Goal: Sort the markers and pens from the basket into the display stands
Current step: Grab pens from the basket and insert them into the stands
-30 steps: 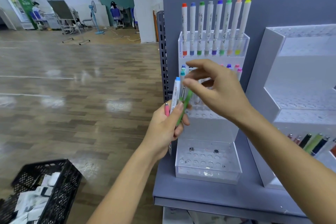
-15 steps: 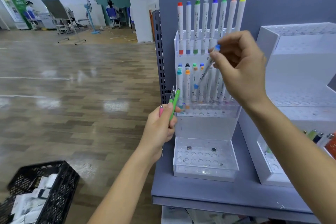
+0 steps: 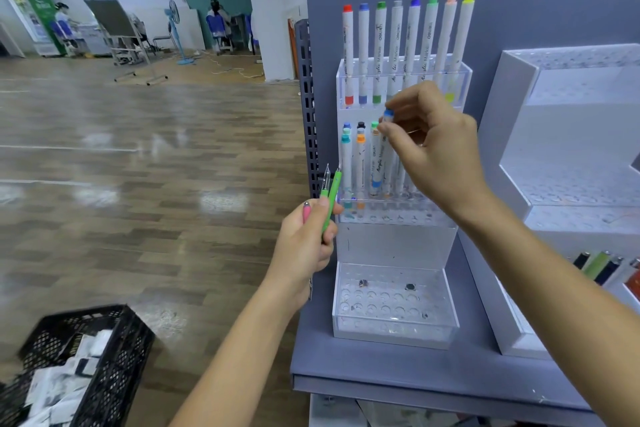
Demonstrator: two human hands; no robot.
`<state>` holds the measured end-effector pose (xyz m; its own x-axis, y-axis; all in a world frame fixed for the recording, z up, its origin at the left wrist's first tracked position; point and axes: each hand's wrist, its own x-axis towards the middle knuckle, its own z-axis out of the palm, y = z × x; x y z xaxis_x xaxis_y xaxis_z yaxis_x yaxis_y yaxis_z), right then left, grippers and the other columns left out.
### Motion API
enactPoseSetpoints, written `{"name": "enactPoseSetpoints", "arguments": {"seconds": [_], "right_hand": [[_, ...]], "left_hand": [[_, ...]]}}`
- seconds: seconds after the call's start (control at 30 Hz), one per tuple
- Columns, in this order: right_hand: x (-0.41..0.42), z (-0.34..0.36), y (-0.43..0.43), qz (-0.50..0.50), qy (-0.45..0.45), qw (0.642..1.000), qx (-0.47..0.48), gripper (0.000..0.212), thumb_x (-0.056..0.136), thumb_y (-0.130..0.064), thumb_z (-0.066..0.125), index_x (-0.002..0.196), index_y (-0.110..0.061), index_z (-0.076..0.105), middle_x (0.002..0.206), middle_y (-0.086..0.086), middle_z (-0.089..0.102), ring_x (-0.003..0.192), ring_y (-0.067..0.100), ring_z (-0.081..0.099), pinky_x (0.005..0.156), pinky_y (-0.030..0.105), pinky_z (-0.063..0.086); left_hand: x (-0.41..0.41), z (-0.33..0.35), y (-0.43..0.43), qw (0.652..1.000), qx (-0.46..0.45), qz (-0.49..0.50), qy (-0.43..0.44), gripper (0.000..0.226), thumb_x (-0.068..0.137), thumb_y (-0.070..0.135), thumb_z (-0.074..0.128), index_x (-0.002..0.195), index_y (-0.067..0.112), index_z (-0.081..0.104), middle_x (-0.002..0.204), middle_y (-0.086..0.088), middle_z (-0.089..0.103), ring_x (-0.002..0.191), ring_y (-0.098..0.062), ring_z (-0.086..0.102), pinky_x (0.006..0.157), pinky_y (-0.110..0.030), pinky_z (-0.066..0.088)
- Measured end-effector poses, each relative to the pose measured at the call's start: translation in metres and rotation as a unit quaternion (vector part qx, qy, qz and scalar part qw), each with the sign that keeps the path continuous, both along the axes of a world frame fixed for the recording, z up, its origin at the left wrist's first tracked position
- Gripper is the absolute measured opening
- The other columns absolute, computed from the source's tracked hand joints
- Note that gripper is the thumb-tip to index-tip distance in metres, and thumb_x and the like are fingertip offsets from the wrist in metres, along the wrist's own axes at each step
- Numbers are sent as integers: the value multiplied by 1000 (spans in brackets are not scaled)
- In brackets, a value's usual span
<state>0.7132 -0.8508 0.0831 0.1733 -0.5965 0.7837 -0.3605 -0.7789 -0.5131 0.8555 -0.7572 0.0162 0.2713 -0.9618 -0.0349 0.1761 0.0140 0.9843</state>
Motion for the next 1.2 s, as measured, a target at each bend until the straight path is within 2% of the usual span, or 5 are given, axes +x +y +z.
{"name": "enactPoseSetpoints", "arguments": {"seconds": [0.43,0.6,0.77,0.9,1.2], "right_hand": [[4,-23,0,-64,92,993,-42,13,87,-14,64,98,-8,66,76,0,64,63,12,55,65,35,53],[-9,-33,24,-7,-32,996,85,22,91,-13,58,113,-15,61,87,-6,65,80,10,64,72,18,50],[-28,-44,57,101,-151,954,240,25,86,-16,62,107,-28,58,86,-5,71,86,13,69,81,41,56],[-51,-55,73,89,-196,937,274,30,84,-3,66,107,-22,61,85,-6,69,85,11,66,82,36,56],[-126,-66,84,8,-307,914,266,29,85,4,62,99,-20,56,81,6,67,74,10,67,67,22,53]], "left_hand": [[-3,-1,3,1000,-12,-24,4,26,101,27,40,90,11,58,56,5,40,39,-4,21,34,-15,16],[-13,0,3,996,-54,-71,-5,25,100,26,40,91,12,58,57,4,45,39,-5,24,35,-15,18],[-39,-1,0,986,-90,-120,-72,22,99,31,41,95,18,58,60,3,51,40,-7,33,36,-16,24],[-66,-5,1,979,-86,-168,-77,25,96,34,43,79,33,60,60,0,49,38,-8,33,37,-16,24],[-128,-22,-9,973,-42,-208,-87,23,101,30,38,94,22,58,60,-1,53,35,-10,31,38,-19,24]]}}
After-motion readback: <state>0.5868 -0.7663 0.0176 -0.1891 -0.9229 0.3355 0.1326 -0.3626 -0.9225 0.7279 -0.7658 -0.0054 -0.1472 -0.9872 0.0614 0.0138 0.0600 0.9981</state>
